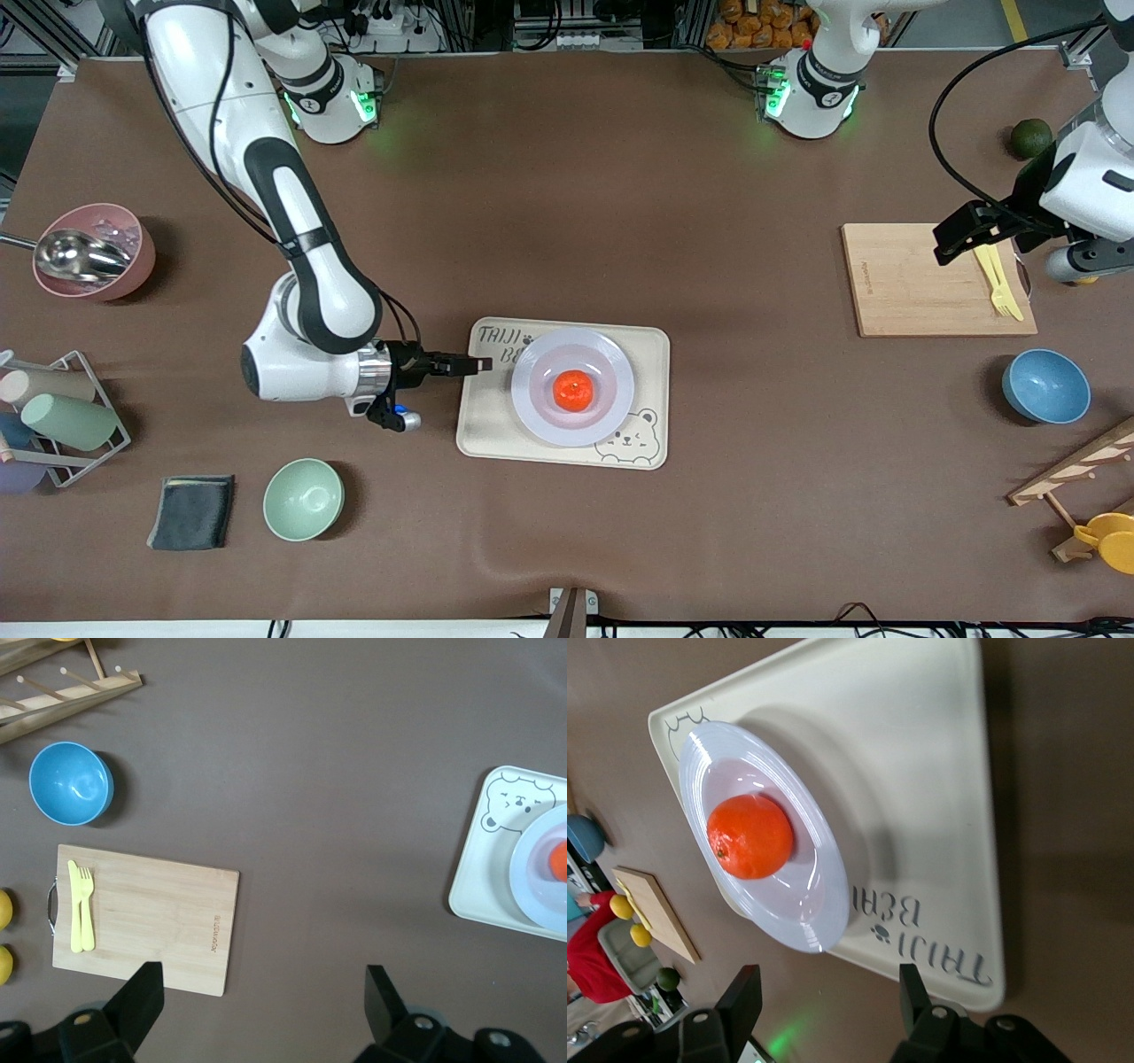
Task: Place orange and plate with both arms
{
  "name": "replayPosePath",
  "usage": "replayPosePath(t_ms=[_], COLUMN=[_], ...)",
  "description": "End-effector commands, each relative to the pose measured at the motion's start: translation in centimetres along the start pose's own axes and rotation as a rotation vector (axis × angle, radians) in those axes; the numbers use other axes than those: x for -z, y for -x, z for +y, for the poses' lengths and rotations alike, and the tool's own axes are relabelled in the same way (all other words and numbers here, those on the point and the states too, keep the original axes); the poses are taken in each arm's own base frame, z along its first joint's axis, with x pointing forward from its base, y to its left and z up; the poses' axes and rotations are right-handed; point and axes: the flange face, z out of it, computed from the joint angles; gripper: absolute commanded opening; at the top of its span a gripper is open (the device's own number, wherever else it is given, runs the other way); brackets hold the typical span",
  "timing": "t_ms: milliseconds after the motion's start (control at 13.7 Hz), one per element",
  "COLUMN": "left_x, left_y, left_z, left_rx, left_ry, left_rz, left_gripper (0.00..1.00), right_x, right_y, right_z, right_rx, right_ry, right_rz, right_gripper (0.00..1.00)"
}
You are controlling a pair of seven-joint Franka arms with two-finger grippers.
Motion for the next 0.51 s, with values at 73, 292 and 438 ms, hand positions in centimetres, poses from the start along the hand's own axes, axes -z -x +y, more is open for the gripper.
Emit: replayPosePath(t_ms=[73, 292, 438], left_x=[0.3, 0.6, 0.7], left_y=[1.6, 1.8, 1.8], left_z=[-0.3, -0.6, -0.5], left_rx=[-0.028, -0.066, -0.070], left_ry=[0.021, 0.023, 0.024], left_rz=[-0.031, -0.025, -0.020], left_gripper=[1.00, 1.00, 1.00], right_x=[8.2, 14.0, 19.5], right_y=[0.6, 2.0, 3.3], right_z=[-0.5, 1.1, 3.5], right_rx=[0.031, 0.049, 0.029], right_ry=[0.159, 0.298, 0.408], right_rz=[0.004, 0.014, 0.010], right_gripper=[1.00, 1.00, 1.00])
